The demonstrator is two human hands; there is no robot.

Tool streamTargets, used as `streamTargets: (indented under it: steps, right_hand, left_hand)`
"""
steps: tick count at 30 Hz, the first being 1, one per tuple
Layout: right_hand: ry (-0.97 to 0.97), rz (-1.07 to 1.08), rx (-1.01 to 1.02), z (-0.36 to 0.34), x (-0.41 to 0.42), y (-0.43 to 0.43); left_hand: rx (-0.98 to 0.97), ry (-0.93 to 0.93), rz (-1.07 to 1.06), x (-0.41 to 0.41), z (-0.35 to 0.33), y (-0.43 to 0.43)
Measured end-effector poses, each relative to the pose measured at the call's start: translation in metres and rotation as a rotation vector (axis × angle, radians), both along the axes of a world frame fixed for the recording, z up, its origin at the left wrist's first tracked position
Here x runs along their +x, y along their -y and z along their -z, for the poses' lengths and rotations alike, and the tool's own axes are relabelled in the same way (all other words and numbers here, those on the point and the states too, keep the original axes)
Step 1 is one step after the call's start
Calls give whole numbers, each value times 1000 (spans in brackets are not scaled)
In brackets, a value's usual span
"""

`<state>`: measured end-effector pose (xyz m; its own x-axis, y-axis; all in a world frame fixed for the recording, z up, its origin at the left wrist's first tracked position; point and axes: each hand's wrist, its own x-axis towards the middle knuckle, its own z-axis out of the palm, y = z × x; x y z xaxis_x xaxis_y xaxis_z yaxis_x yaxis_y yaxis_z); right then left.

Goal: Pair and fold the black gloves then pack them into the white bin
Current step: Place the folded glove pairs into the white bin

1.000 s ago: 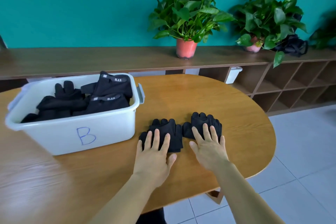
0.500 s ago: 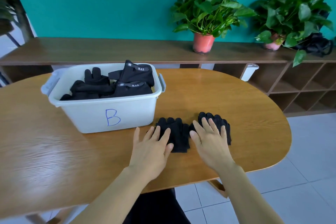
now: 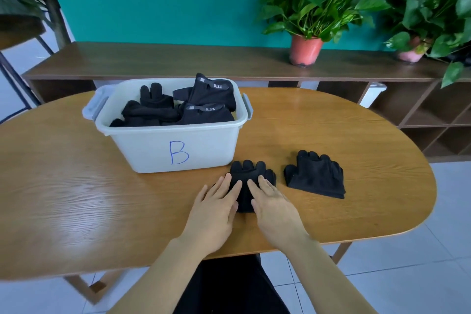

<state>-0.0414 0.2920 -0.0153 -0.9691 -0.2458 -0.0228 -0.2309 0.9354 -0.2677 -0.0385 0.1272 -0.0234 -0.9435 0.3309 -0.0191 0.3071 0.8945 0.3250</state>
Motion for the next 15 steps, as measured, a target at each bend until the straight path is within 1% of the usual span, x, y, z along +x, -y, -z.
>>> streamTargets:
  steps: [6,13,15]
  right_hand:
    - [-14,-47,-20,1,9,23]
    - [-43,-118,-31,6,22,57]
    - [-40,-137,-50,5,27,66]
  left_hand:
    - [-20,5,-52,13,4,27]
    - [-47,62,-118,37,-4,59]
    - [-18,74,-129,41,-5,69]
